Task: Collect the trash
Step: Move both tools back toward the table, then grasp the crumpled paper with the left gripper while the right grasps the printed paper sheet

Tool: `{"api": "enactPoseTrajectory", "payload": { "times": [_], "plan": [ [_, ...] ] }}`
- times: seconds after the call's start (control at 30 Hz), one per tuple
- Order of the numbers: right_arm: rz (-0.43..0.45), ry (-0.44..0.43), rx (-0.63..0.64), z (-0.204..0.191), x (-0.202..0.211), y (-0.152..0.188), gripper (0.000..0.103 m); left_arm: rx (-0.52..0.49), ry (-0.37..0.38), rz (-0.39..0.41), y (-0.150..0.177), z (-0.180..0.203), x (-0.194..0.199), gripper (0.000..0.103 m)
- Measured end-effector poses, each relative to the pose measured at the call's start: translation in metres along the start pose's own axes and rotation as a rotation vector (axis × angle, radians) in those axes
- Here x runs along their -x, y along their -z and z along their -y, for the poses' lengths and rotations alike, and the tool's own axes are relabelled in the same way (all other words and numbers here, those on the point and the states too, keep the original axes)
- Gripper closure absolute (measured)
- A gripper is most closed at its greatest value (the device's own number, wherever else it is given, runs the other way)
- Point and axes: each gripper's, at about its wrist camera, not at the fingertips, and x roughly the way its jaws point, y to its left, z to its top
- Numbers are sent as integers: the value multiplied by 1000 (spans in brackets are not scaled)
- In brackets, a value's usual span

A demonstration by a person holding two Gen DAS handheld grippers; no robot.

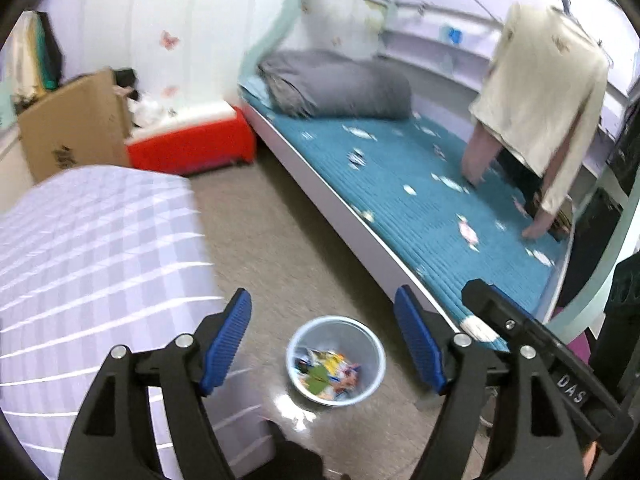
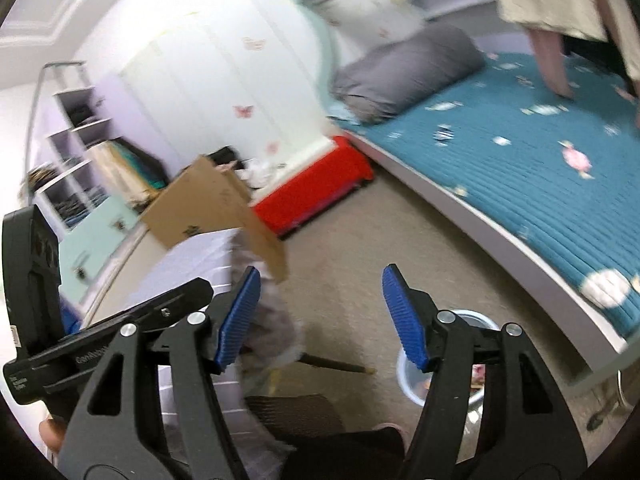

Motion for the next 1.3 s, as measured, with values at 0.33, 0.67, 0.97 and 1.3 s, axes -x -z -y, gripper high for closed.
{"api": "enactPoseTrajectory", "payload": {
  "times": [0.33, 0.67, 0.97, 1.3],
  "plan": [
    [-162, -230, 188, -162, -43, 31, 39, 136, -183, 105, 15, -129, 104, 28],
    [-406, -327, 305, -283, -129, 99, 39, 392, -380, 133, 64, -287, 160, 28],
    [-542, -374, 329, -348, -181, 139, 39, 485, -459, 110, 103, -366, 172, 28],
    [-599, -324, 364, -379, -215, 165, 50, 479, -431, 13, 123, -399, 142, 50]
  ]
}}
